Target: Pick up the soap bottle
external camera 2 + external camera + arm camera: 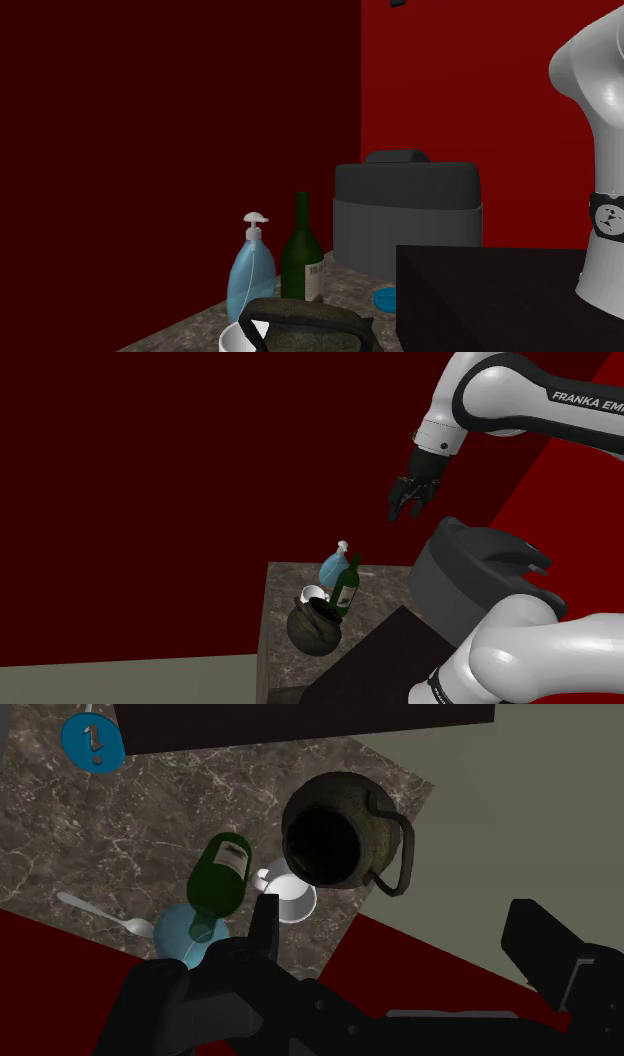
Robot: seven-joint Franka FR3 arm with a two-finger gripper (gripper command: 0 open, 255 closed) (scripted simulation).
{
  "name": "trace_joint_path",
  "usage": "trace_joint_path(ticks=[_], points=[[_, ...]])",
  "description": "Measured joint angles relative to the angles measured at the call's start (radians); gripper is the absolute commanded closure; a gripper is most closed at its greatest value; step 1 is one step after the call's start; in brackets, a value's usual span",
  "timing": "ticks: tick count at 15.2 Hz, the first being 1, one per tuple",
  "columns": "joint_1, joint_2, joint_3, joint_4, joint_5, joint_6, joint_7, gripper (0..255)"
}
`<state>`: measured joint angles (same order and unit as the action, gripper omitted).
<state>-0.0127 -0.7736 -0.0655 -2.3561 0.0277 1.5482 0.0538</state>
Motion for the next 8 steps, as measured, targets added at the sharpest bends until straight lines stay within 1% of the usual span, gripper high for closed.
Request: trace_joint_path(ticks=[1, 3, 8], points=[[0.0, 0.0, 0.0, 0.0, 0.0, 0.0, 0.0, 0], [-0.005, 0.008, -0.01, -0.027, -0.012, 0.043, -0.013, 0], [-0.022, 0.065, -0.041, -0.123, -0.047, 0.231, -0.05, 0]])
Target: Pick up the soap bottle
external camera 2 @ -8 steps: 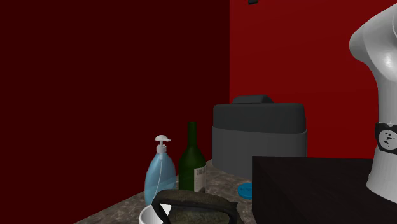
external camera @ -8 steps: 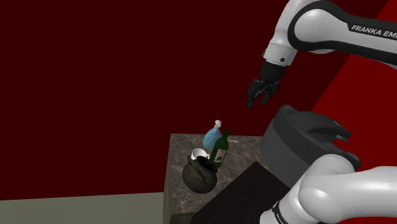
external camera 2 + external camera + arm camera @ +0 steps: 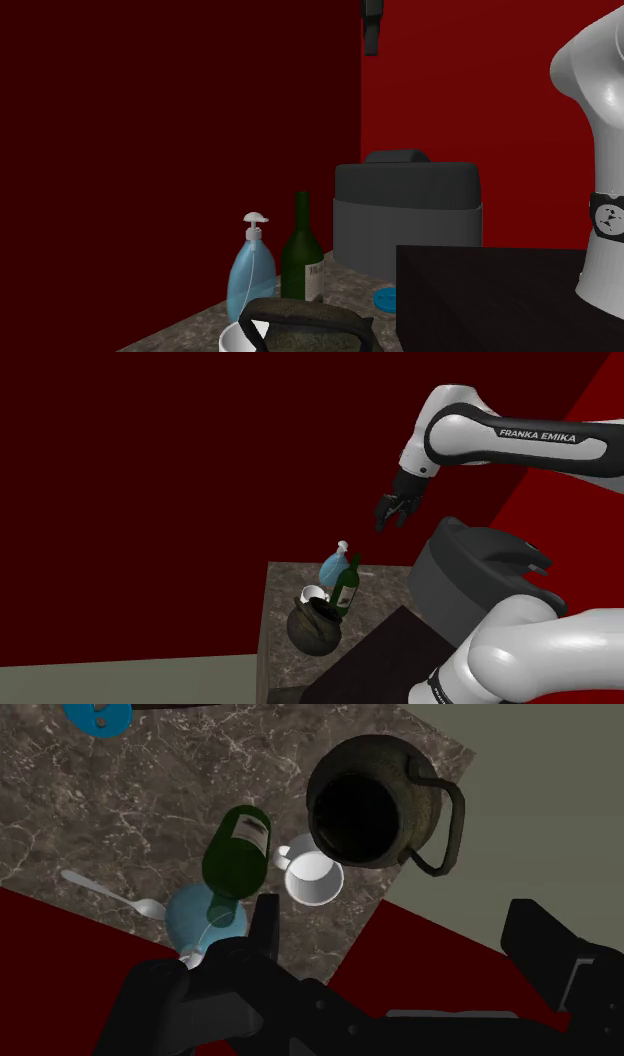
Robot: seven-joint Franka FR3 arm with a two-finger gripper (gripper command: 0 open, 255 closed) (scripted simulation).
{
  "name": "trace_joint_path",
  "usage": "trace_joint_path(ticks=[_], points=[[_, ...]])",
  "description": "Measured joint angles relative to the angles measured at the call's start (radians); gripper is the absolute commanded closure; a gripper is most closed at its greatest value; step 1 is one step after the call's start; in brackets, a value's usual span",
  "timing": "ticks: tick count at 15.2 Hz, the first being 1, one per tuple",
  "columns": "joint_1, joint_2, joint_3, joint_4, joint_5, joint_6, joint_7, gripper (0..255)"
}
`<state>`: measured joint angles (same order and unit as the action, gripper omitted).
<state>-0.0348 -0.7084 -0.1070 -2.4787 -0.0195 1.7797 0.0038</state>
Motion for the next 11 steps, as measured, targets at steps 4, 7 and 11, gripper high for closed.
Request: trace_joint_path(ticks=[4, 7, 11], points=[[-0.015, 0.081, -0.035, -0.06, -0.028, 0.173, -0.035, 0], [-0.022, 0.15, -0.054, -0.087, -0.042, 0.294, -0.051, 0], [-0.028, 0.29, -0.091, -0.092, -0.052, 0.473, -0.087, 0]])
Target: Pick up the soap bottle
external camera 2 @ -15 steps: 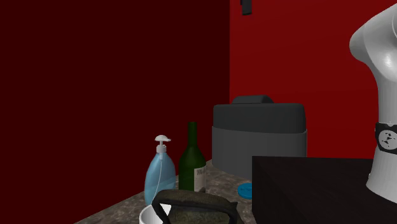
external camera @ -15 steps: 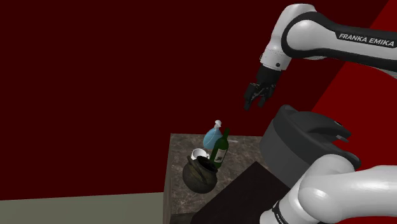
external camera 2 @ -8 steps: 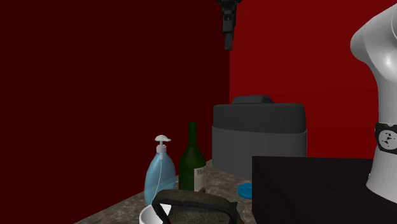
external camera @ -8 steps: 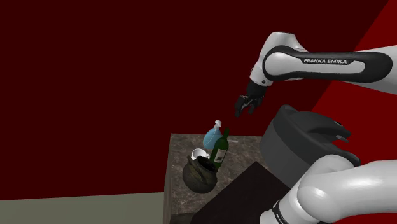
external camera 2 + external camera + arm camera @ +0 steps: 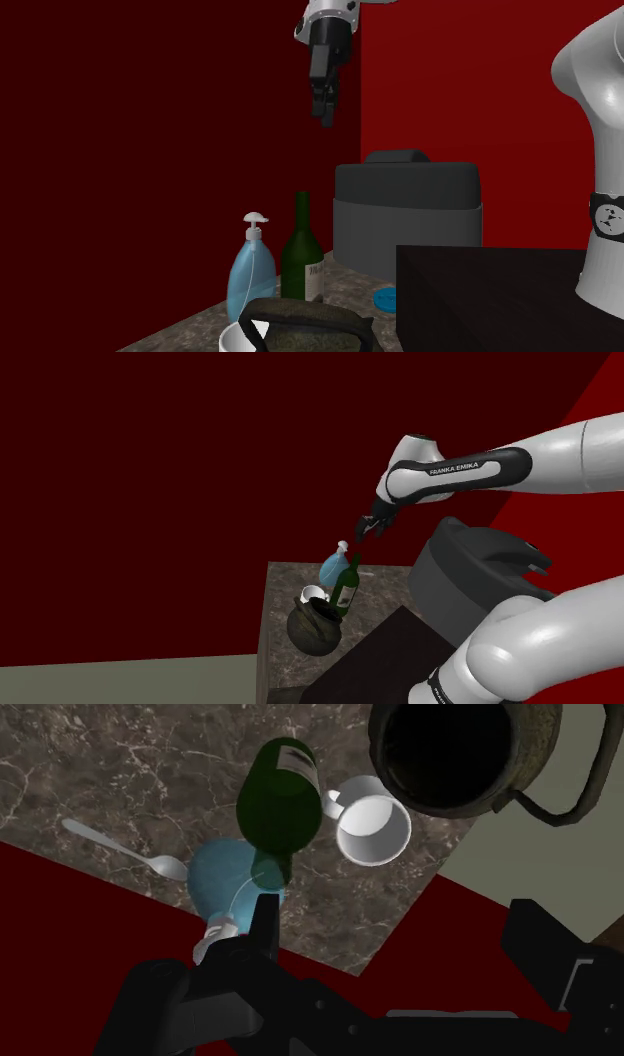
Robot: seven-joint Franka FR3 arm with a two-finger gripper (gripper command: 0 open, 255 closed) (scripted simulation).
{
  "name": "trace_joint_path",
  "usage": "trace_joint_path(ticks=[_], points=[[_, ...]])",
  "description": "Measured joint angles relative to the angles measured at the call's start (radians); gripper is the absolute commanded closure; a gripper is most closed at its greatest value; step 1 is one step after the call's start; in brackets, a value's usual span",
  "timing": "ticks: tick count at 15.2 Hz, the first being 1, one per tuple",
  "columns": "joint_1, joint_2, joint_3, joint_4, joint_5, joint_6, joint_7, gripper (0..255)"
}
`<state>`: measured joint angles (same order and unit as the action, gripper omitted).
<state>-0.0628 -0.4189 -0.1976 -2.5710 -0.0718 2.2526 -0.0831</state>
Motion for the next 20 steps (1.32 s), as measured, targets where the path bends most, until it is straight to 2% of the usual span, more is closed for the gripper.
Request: trace_joint_path(ticks=[5, 9, 14, 18, 20], points=[[-0.003, 0.165, -0.044, 0.017, 0.01, 0.191, -0.053, 0], [0.001, 0.331, -0.081, 0.078, 0.062, 0.328, -0.124, 0], [-0.011, 0.538, -0.088, 0.171, 0.187, 0.476, -0.243, 0], [-0.058, 0.695, -0.051, 0.274, 0.292, 0.557, -0.338, 0], [-0.106, 0.786, -0.016, 0.341, 0.346, 0.596, -0.396, 0]])
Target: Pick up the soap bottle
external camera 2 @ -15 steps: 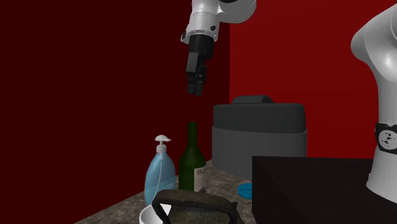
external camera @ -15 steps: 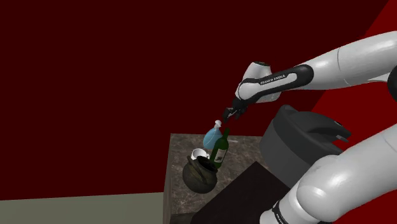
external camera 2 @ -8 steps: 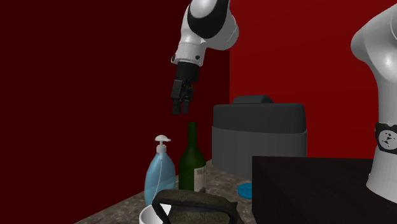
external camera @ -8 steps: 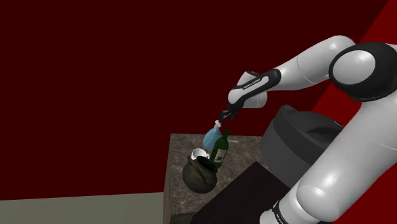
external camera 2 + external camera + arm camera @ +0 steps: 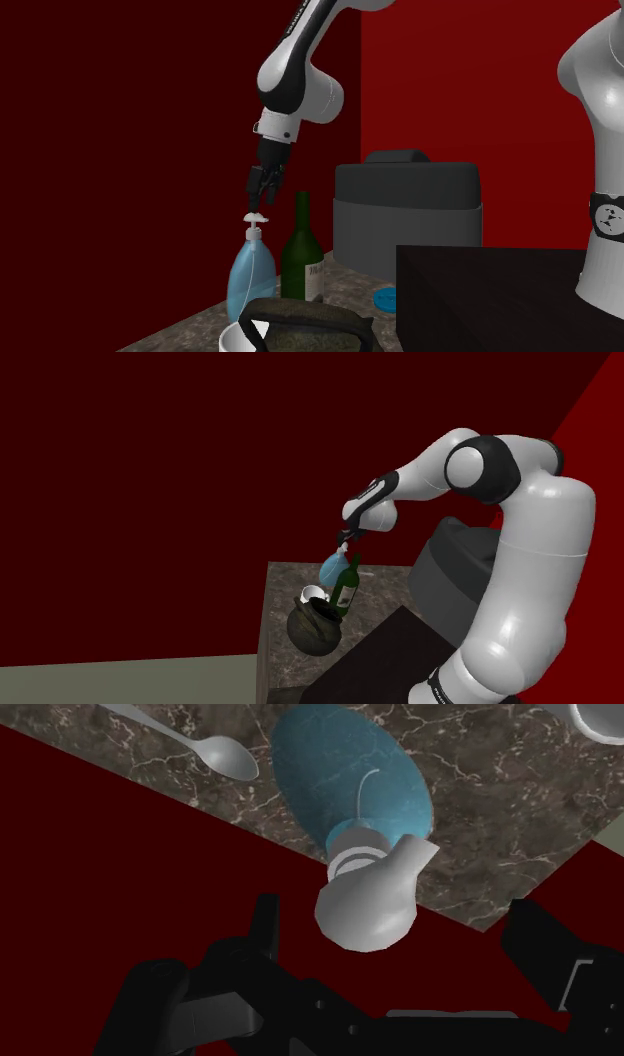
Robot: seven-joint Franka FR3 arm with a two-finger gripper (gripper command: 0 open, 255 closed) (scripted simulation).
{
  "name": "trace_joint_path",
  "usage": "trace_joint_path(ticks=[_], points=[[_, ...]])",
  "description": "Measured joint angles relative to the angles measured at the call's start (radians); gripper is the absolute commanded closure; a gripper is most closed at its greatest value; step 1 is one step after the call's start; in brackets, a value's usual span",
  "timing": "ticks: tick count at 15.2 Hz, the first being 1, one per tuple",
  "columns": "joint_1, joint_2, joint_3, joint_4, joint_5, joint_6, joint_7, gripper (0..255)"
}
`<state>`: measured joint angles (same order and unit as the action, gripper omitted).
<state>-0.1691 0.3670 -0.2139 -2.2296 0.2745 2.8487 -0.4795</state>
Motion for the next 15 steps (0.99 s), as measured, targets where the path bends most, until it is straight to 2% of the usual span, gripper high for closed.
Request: trace_joint_path(ticks=[2, 9, 10, 15], points=[[-0.02, 0.045, 0.016, 0.039, 0.018, 0.015, -0.018, 0], [-0.061, 0.135, 0.067, 0.064, 0.06, 0.085, -0.055, 0], [-0.063, 0.138, 0.069, 0.065, 0.061, 0.088, -0.056, 255], [-0.064, 0.142, 0.071, 0.067, 0.063, 0.092, -0.057, 255]])
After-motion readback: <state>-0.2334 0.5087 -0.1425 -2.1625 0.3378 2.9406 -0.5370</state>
